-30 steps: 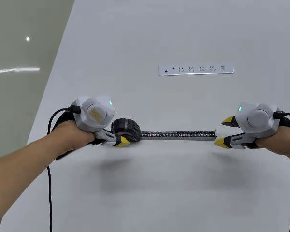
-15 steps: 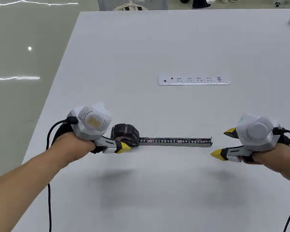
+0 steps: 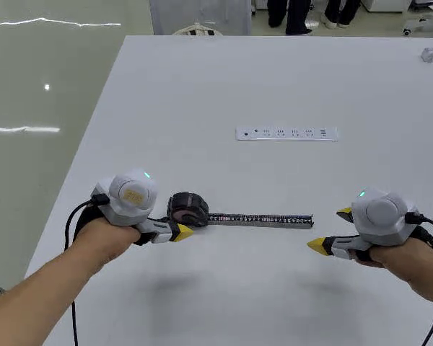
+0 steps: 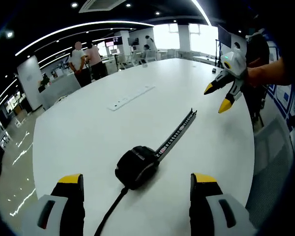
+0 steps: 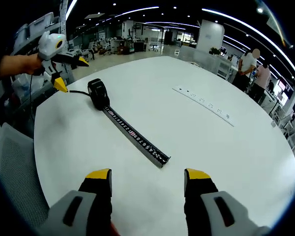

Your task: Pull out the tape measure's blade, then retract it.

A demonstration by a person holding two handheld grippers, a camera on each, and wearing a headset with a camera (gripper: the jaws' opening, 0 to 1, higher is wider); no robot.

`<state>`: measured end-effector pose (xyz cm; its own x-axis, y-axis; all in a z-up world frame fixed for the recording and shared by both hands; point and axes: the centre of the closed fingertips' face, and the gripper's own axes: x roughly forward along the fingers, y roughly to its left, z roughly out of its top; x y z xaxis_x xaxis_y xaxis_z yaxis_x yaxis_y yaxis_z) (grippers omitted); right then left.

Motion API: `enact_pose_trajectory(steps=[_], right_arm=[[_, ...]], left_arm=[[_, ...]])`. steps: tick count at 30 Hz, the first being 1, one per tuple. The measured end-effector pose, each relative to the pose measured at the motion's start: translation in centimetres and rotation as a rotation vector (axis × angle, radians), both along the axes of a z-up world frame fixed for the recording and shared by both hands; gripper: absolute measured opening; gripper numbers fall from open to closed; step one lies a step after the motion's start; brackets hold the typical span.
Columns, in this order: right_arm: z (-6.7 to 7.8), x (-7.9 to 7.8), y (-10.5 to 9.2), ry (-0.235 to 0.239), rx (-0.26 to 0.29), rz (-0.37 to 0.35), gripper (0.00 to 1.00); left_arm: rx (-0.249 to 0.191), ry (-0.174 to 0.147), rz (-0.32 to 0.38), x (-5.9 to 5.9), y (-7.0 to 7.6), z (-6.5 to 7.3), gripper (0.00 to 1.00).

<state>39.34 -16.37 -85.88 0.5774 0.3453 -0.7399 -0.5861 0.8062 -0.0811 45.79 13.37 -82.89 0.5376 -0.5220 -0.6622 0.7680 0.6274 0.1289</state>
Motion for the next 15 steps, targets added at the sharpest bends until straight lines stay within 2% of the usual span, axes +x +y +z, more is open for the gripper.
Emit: enact_pose_trajectory(steps=[8,12,15], right_arm=[[1.3,-0.7,0.4,-0.027,0.019,-0.063,0.63],[1.4,-0.8,0.5,-0.028,0.022,-0.068,0.65],[2.0,-1.2,0.6,-0.041,0.033,-0.098,0.66]], left_arm=[[-0.048,-0.011,0.104,-0.9,1.2,1.3,0.89],[-0.047,-0.012,0.11,-1.0,1.3,1.3,0.9],[-0.057,-0.019,0.137,-1.6,1.7,1.8,0.92]])
